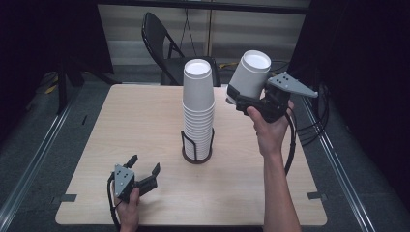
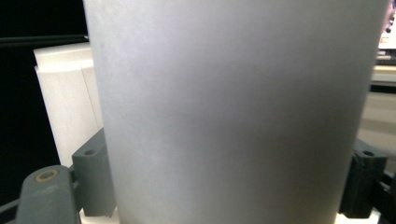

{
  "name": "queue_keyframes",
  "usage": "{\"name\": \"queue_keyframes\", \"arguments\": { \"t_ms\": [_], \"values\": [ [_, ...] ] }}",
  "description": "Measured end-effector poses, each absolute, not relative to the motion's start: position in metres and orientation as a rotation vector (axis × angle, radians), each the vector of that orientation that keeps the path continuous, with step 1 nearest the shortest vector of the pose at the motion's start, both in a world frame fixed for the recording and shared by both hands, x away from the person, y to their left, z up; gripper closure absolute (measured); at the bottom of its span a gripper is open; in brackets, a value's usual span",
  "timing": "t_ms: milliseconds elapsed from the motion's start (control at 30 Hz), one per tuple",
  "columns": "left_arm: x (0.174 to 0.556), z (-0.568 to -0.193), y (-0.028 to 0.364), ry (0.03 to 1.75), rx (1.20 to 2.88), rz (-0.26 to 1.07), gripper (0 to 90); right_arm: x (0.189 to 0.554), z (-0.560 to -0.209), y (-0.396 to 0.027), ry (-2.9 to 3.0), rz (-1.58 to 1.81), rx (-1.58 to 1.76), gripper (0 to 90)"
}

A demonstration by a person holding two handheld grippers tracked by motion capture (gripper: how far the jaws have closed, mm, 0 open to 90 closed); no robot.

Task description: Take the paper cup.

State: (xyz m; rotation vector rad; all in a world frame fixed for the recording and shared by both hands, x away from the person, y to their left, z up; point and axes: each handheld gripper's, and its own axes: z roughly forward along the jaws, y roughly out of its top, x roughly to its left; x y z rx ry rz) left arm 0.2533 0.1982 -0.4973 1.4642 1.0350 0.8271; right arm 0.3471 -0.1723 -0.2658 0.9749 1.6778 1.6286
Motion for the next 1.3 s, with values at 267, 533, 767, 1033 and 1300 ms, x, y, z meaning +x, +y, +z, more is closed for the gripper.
{"name": "queue_keyframes", "arguments": {
  "t_ms": [267,533,767,1033,1300],
  "values": [
    [0.254,-0.497,0.200,1.039,1.456,0.813,15.8,0.343,-0.291,-0.174,1.691,1.634,1.024,14.9],
    [0.253,-0.498,0.201,1.056,1.435,0.821,15.9,0.334,-0.310,-0.176,1.713,1.615,1.047,14.9],
    [0.254,-0.497,0.200,1.075,1.433,0.827,16.0,0.329,-0.326,-0.178,1.733,1.605,1.081,15.0],
    [0.253,-0.497,0.200,1.067,1.433,0.837,19.4,0.321,-0.350,-0.175,1.765,1.591,1.111,15.0],
    [0.252,-0.498,0.200,1.051,1.434,0.807,19.0,0.315,-0.376,-0.173,1.793,1.604,1.171,15.1]
  ]
}}
